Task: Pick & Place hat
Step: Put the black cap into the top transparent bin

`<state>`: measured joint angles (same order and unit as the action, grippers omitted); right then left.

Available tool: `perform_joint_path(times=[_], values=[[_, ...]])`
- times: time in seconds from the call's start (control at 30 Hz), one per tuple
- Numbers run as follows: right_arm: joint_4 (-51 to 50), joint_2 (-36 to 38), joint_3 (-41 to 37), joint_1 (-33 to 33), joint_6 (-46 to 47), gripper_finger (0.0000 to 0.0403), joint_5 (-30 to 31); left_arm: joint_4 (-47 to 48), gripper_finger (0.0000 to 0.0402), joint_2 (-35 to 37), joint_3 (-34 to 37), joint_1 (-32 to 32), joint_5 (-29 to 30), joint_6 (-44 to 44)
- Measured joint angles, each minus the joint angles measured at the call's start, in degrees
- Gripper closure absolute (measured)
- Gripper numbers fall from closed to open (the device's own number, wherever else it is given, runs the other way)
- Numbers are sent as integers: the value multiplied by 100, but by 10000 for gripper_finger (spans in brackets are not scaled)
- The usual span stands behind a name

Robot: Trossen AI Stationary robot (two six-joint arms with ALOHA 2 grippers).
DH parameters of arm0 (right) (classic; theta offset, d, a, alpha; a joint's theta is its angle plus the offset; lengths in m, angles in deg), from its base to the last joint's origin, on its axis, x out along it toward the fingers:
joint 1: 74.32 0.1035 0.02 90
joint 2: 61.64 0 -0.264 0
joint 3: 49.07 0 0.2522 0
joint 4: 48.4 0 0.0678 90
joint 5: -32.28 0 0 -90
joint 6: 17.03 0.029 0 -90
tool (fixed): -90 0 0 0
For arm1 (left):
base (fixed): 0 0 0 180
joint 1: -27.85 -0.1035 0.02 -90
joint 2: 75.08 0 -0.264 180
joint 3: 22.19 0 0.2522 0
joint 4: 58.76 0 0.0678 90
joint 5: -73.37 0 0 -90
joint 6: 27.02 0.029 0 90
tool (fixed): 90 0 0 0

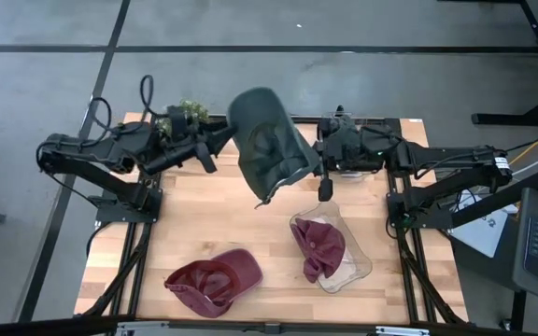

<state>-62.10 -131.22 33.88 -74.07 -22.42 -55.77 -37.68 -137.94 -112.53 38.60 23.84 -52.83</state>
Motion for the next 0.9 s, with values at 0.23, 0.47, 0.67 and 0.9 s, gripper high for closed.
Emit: perform_joint_path(times=[0.23,0.47,0.67,0.9], values=[[-1182,0,0,-92,1687,397,-9,189,212,286,-2,221,251,1160],[-2259,0,0,-473,3499,397,-388,484,216,91,-7,348,123,1701],[-2436,0,0,-830,4088,397,-605,829,217,-348,-7,351,-390,1679],[-2485,-153,0,-1113,4416,397,-896,982,217,-1090,-4,266,-429,1666]])
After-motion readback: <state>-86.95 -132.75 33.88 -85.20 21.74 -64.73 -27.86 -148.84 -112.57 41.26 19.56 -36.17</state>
